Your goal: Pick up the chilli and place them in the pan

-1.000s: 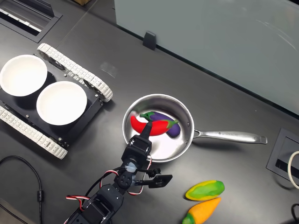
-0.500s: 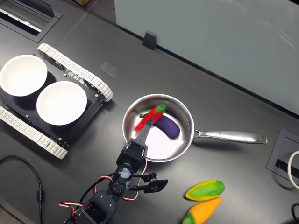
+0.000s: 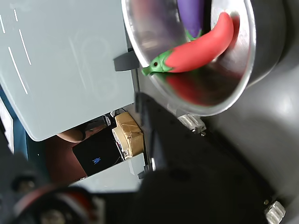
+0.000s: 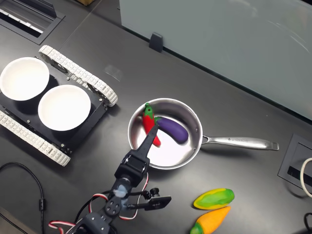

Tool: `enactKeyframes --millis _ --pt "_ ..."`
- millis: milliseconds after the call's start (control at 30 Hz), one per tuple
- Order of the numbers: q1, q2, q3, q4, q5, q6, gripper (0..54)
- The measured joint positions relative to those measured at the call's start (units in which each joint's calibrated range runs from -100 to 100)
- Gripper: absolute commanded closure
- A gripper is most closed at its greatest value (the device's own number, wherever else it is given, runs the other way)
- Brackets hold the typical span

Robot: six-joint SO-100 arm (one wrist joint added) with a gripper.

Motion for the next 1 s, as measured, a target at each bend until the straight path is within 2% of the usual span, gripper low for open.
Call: enactKeyframes --millis 133,300,533,733,933,1000 --pt "0.33 -1.26 -2.44 2.46 -0.39 0.0 16.6" --pt "0.33 -1.85 -6.97 6.12 -0.88 0.0 26.4" --pt "-0.77 -4.29 -10.05 9.86 -0.88 0.0 34.9" --pt "-4.4 -5.72 -12.31 12.15 -0.68 1.29 46.6" --pt "-5.06 -6.9 -13.67 13.6 0.44 1.84 53.6" --pt "-5.61 -7.83 -13.76 14.02 1.03 1.93 53.6"
